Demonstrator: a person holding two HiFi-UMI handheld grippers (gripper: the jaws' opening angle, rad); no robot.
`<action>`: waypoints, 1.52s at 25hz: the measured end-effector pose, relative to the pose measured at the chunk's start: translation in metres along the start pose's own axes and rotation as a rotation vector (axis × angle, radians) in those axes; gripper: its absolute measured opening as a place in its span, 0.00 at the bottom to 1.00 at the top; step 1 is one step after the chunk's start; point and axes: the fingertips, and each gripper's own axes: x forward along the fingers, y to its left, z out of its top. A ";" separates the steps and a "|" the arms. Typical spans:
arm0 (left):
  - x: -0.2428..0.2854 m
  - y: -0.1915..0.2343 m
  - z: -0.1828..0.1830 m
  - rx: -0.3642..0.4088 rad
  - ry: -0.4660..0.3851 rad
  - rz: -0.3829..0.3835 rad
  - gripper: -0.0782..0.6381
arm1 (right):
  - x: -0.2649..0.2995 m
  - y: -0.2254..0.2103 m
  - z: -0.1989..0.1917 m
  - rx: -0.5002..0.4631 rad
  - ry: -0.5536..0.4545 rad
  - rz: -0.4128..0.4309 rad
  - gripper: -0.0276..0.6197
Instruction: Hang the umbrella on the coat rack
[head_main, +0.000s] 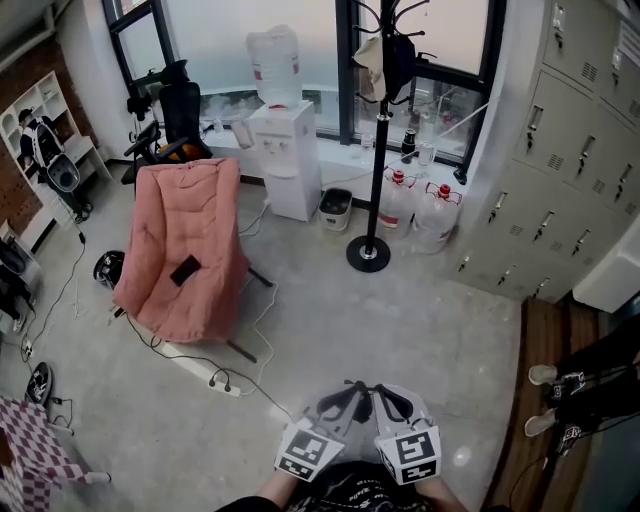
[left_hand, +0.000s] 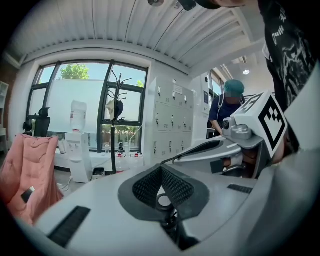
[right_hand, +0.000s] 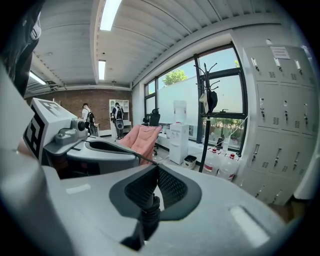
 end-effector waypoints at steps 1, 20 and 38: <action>0.002 0.002 -0.001 -0.001 0.001 -0.003 0.12 | 0.003 -0.001 -0.001 0.001 0.002 -0.004 0.05; 0.115 0.049 0.024 -0.004 0.040 0.016 0.12 | 0.076 -0.104 0.023 0.012 0.026 0.013 0.05; 0.225 0.074 0.054 0.014 0.052 0.094 0.12 | 0.117 -0.205 0.046 -0.041 -0.003 0.077 0.05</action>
